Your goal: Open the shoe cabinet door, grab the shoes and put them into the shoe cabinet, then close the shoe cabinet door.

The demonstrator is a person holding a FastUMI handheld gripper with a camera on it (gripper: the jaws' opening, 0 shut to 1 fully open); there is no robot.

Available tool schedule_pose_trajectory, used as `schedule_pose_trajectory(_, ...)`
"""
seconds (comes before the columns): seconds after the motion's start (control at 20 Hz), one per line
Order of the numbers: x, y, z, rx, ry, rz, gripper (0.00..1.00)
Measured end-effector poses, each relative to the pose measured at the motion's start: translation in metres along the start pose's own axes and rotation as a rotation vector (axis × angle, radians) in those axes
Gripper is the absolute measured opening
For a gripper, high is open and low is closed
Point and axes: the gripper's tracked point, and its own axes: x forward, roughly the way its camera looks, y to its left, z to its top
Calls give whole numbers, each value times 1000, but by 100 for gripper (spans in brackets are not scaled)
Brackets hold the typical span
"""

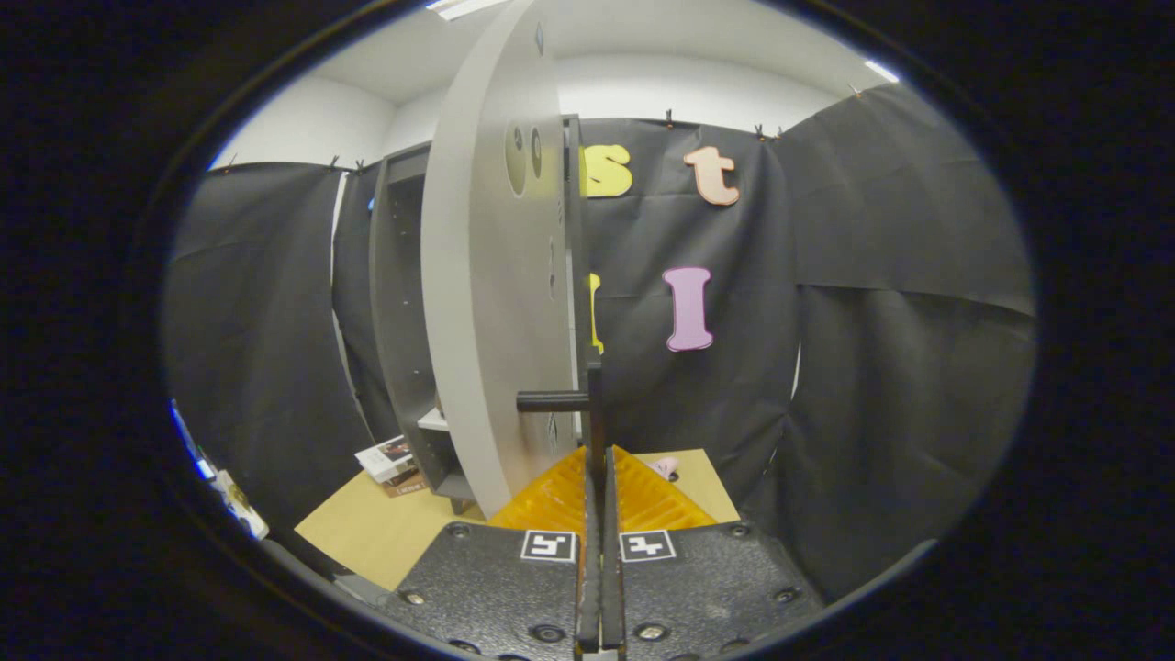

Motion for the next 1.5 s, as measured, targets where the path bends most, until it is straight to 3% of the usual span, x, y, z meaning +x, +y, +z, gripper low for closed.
schedule_pose_trajectory(0.25,-17,-13,-3,-46,7,-89,13)
schedule_pose_trajectory(0.45,-53,-20,-1,-123,-42,-174,63)
schedule_pose_trajectory(0.6,-73,-6,-15,-85,-52,-195,100)
schedule_pose_trajectory(0.85,-78,38,-55,-63,-41,-190,100)
schedule_pose_trajectory(1.0,-65,82,-86,-65,-15,-128,100)
schedule_pose_trajectory(1.5,35,191,-232,-45,193,64,100)
